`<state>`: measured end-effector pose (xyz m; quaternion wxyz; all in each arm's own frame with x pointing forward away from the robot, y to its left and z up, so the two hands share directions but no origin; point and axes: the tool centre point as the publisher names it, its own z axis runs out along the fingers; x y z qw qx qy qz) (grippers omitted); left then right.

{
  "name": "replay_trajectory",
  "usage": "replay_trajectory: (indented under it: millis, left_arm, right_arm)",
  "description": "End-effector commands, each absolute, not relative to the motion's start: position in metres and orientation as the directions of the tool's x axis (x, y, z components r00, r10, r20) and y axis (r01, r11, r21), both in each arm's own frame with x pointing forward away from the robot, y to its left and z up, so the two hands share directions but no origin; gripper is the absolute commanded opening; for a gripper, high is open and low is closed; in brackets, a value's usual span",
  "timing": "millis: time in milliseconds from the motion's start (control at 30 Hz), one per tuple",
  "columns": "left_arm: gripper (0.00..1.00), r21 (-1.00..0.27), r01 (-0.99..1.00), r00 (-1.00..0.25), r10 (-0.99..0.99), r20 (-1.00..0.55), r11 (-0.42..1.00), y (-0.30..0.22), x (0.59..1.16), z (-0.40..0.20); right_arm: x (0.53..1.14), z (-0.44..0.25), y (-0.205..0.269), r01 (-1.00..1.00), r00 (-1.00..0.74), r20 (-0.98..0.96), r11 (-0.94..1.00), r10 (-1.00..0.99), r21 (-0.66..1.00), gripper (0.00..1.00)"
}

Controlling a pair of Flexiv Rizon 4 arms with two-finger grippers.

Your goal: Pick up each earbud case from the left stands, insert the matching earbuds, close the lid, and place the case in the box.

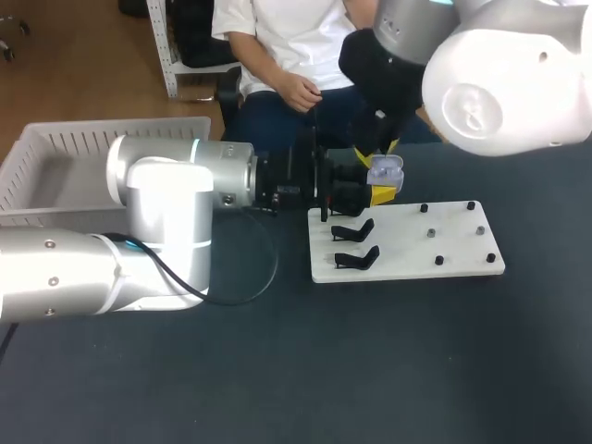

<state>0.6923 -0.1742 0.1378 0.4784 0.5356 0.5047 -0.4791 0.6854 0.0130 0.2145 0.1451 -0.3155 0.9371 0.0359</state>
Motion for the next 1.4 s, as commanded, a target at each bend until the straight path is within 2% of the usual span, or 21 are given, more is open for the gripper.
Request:
replay_trajectory:
  millis: [33,300,433,767,1200,1300,1367,1400]
  left_arm:
    - [0.0,0.032,0.999,0.034,0.078,-0.996,-0.028,-0.174,0.691,0.137]
    - [0.0,0.032,0.999,0.034,0.078,-0.996,-0.028,-0.174,0.691,0.137]
    - [0.0,0.032,0.999,0.034,0.078,-0.996,-0.028,-0.174,0.691,0.137]
    - [0.0,0.032,0.999,0.034,0.078,-0.996,-0.028,-0.174,0.691,0.137]
    - [0.0,0.032,0.999,0.034,0.078,-0.996,-0.028,-0.174,0.691,0.137]
    - [0.0,0.045,0.999,0.046,0.071,-0.996,-0.01,-0.167,0.692,0.141]
    - [0.0,0.07,0.997,0.068,0.056,-0.996,0.029,-0.149,0.697,0.151]
    - [0.0,0.082,0.995,0.079,0.055,-0.995,0.05,-0.139,0.7,0.156]
  right_arm:
    - [0.697,0.214,0.0,-0.572,-0.768,-0.342,0.82,-0.542,-0.016,0.37]
    - [0.738,0.198,-0.016,-0.471,-0.821,-0.396,0.88,-0.412,0.062,0.34]
    - [0.745,0.187,-0.022,-0.447,-0.84,-0.376,0.892,-0.391,0.07,0.36]
    - [0.721,0.18,-0.026,-0.454,-0.848,-0.341,0.888,-0.406,0.07,0.36]
    - [0.695,0.189,-0.028,-0.421,-0.85,-0.389,0.902,-0.355,0.097,0.38]
    - [0.686,0.209,-0.044,-0.398,-0.832,-0.463,0.91,-0.306,0.114,0.42]
    - [0.679,0.221,-0.055,-0.397,-0.816,-0.499,0.91,-0.291,0.119,0.51]
    - [0.675,0.226,-0.06,-0.392,-0.809,-0.512,0.914,-0.287,0.107,0.8]
